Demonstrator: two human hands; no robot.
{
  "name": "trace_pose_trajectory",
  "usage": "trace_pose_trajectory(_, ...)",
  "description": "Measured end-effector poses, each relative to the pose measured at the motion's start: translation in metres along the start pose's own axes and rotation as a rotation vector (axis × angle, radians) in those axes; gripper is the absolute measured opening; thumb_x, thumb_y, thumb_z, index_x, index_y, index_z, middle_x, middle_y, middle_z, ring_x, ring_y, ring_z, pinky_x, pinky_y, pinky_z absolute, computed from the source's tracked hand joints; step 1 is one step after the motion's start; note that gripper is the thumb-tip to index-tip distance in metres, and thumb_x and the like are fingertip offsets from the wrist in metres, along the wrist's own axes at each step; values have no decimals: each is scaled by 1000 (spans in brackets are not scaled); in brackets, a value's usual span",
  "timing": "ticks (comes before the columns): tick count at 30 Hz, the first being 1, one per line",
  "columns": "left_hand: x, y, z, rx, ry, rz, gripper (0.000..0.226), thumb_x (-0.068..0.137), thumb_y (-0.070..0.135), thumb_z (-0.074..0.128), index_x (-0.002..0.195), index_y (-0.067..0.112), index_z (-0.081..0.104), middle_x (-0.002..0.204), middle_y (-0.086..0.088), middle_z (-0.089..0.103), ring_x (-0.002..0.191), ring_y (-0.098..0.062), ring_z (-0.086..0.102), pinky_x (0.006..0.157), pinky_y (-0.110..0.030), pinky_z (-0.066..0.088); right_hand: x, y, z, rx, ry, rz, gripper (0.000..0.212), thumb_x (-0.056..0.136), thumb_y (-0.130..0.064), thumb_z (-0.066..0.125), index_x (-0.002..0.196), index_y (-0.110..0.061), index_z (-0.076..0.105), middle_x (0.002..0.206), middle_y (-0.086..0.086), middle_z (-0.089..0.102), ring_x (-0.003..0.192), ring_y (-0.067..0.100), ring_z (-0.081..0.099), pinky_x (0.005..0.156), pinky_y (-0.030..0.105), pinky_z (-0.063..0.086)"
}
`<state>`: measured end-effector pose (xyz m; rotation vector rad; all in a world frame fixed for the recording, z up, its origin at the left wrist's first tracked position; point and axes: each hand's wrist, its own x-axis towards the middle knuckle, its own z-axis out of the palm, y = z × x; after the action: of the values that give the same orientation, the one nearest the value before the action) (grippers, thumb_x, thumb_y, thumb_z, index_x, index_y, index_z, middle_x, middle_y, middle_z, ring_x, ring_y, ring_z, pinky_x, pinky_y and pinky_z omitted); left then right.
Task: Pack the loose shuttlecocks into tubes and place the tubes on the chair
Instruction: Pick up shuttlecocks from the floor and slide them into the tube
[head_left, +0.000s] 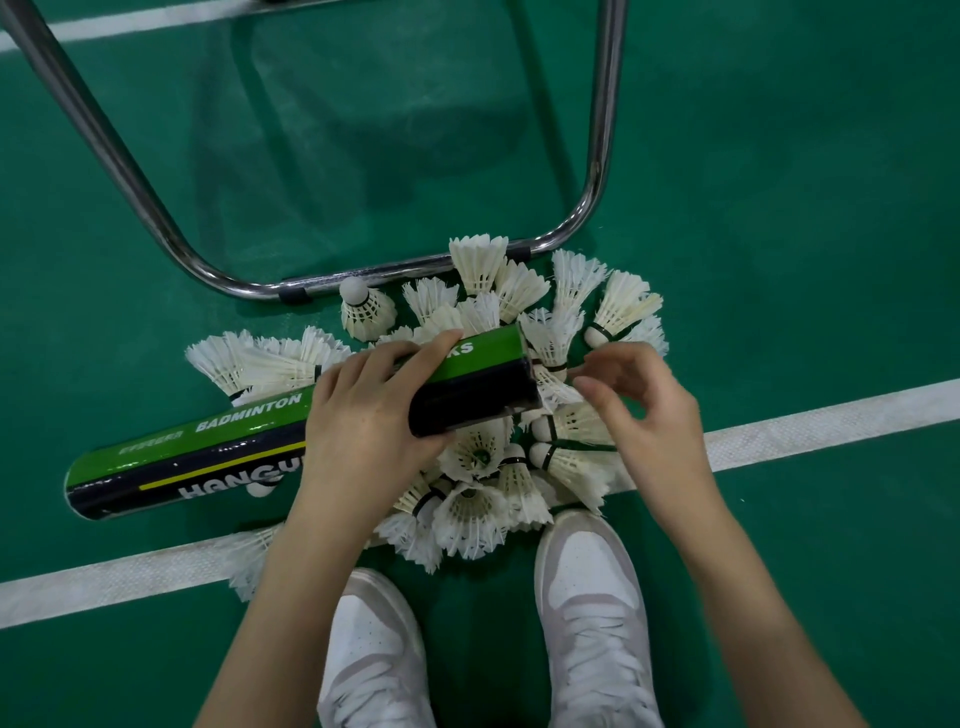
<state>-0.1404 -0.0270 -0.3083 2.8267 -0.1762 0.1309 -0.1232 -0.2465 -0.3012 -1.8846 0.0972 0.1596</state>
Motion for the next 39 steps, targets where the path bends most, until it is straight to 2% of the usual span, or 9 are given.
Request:
trace_pose_trajectory(5, 0, 1, 1, 1, -15, -3, 80, 62, 33, 82, 134, 25, 49, 113, -5, 60, 101, -31, 57, 88, -44, 42, 17, 36, -22, -325, 270, -1, 20, 89, -15, 62, 107, -19, 55, 105, -8, 54, 109, 16, 47, 85, 12, 32)
trace_pose_trajectory(10, 0, 1, 1, 14, -13, 9, 80, 62, 32, 83, 134, 24, 50, 112, -6, 60, 101, -31, 57, 87, -44, 42, 36, 59, -24, -400, 272, 107, 47, 86, -18, 66, 127, -9, 45, 127, 4, 52, 122, 21, 39, 90, 16, 26)
trace_pose_trajectory(19, 1, -1, -1, -8, -32, -8, 80, 63, 32, 83, 135, 25, 48, 114, -5, 60, 101, -31, 56, 86, -44, 42, 50, 68, -14, -194, 295, 249, 43, 87, -11, 64, 125, -12, 45, 114, 3, 53, 90, 14, 53, 76, 22, 37)
trace_pose_trajectory(23, 1, 0, -1, -21, -38, -14, 81, 62, 32, 83, 135, 26, 48, 114, -5, 60, 101, -31, 56, 87, -44, 41, 49, 72, -11, -213, 275, 259, 36, 90, -9, 59, 123, -14, 44, 78, -2, 56, 64, 4, 47, 55, 21, 35)
trace_pose_trajectory(25, 1, 1, -1, -14, -36, -10, 80, 62, 33, 83, 134, 25, 49, 113, -5, 60, 100, -31, 56, 86, -44, 42, 49, 74, -11, -254, 265, 253, 34, 92, -7, 55, 123, -14, 44, 71, -5, 54, 66, 9, 50, 56, 23, 36)
trace_pose_trajectory(28, 1, 1, 1, -8, -30, -4, 81, 61, 33, 83, 134, 25, 49, 113, -5, 60, 100, -31, 57, 86, -44, 42, 47, 74, -12, -280, 264, 252, 32, 93, -6, 52, 123, -15, 44, 85, -1, 64, 83, 17, 59, 68, 27, 38)
trace_pose_trajectory(31, 0, 2, 2, 2, -24, 6, 81, 61, 33, 83, 134, 24, 49, 112, -5, 60, 100, -31, 57, 86, -44, 42, 41, 65, -15, -269, 281, 210, 31, 93, -8, 53, 121, -18, 46, 87, -1, 65, 82, 18, 60, 66, 27, 39)
trace_pose_trajectory(34, 1, 2, 2, 8, -14, 8, 80, 60, 33, 82, 133, 24, 50, 111, -5, 61, 100, -31, 57, 87, -44, 42, 31, 44, -18, -105, 287, 130, 28, 91, -11, 57, 110, -29, 48, 83, 0, 64, 79, 17, 61, 65, 15, 42)
trace_pose_trajectory(39, 2, 4, 4, 34, -4, 5, 81, 59, 34, 82, 133, 24, 51, 111, -6, 61, 100, -32, 58, 88, -44, 42, 11, 6, -8, 146, 150, 43, 35, 90, -7, 58, 103, -39, 49, 72, 0, 59, 70, 9, 58, 68, 22, 44)
